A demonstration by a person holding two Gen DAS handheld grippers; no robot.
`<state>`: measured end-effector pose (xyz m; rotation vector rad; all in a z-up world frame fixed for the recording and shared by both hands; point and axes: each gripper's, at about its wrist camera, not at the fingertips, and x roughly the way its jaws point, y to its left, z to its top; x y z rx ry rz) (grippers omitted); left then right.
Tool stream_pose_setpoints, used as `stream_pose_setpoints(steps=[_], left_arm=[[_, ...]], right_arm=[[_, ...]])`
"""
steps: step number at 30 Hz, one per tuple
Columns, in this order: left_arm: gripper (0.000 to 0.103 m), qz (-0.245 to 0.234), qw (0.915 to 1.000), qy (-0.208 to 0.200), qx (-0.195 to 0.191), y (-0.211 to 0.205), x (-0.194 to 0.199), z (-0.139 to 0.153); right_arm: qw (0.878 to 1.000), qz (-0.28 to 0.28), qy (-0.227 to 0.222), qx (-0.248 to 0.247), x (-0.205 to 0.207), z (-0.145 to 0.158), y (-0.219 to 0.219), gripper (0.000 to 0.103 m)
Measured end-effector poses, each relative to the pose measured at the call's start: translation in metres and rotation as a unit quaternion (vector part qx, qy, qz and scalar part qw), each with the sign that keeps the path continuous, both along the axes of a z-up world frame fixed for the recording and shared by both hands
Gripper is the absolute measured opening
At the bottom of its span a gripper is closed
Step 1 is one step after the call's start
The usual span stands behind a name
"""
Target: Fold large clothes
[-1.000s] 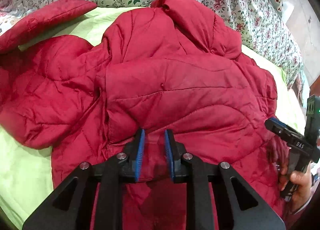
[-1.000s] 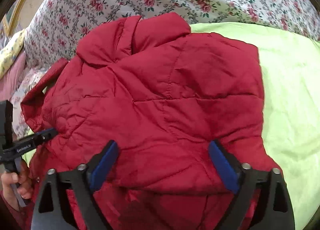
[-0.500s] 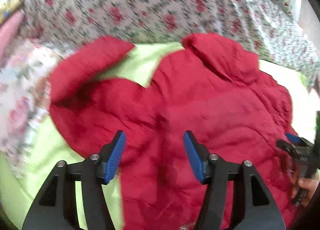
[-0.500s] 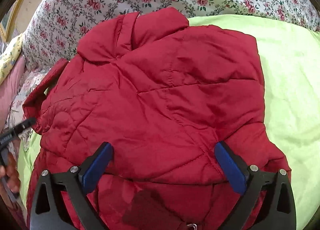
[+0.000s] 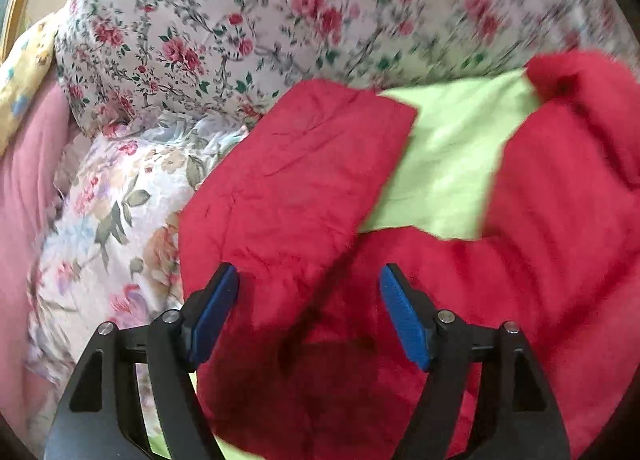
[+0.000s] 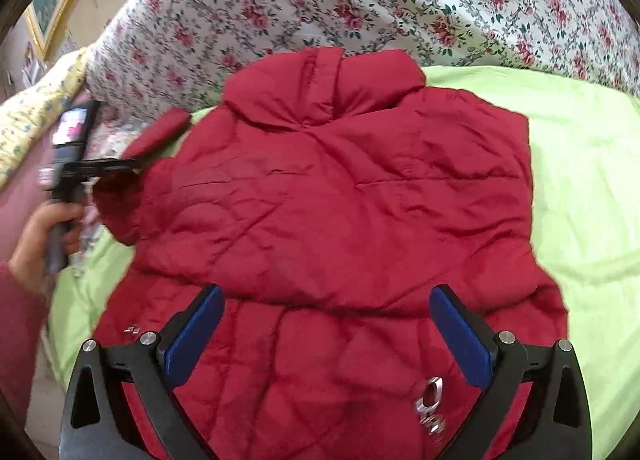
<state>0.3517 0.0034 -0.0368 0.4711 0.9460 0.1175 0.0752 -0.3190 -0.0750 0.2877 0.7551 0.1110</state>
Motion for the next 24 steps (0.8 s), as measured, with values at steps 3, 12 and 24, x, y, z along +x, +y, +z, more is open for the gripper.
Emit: stream_pose_setpoints(steps=[3,12,24], left_arm=[[0.054,0.015,0.9997,0.008,0.018,0.004,0.015,-0.009],[0.01,0.042,0.9922,0.003,-0.117,0.05,0.005,0.016],[0.009,-0.051,0.9366,-0.023,-0.346,0.023,-0.103,0.071]], right_arm=[[1.0,0.011,0.004,0.013,-0.005,-0.001,0.007,0.103],[1.0,0.01,-0.008,0.025,-0.016,-0.001,0.006,0.102],[0.999,-0.002,0.0,0.045,-0.017,-0.011,-0.003,0.102]])
